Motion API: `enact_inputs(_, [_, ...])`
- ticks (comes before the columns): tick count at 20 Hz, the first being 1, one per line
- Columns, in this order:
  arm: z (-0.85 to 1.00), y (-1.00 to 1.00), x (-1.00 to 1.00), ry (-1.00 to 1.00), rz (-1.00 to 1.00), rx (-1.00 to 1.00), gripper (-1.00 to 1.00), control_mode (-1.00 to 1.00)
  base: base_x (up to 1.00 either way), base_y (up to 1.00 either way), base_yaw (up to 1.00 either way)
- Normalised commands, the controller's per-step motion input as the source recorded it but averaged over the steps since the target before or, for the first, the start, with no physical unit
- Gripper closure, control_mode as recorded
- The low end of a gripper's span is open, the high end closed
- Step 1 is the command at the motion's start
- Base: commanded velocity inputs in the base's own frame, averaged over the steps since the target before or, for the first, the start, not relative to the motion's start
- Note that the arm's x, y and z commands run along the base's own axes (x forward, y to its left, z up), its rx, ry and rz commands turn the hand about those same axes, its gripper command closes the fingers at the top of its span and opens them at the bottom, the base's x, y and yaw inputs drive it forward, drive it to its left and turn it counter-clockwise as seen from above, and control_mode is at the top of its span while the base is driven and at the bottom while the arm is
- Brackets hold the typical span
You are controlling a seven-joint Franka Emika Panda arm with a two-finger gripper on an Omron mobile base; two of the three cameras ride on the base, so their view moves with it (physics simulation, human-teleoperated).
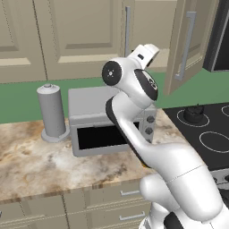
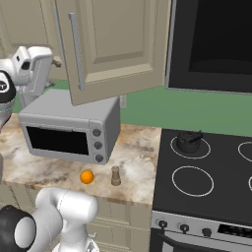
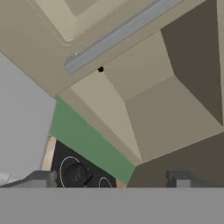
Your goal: Pick the pan from the cabinet and place it on the stove. Then turn on the stove burner for the pan.
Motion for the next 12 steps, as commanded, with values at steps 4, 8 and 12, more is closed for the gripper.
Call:
enact_inputs(4, [-0.14, -0.10, 0.19, 0.09, -0.06, -0.07, -1.00, -1.00, 0.00, 0.00, 0.00])
enact_inputs(8, [-0.08, -0.24, 0.04, 0.05, -0.08, -0.05, -1.00, -1.00, 0.00, 0.00, 0.00])
enact_inputs(12, [-0.13, -0.29, 0.00, 0.03, -0.10, -0.02, -1.00, -1.00, 0.00, 0.00, 0.00])
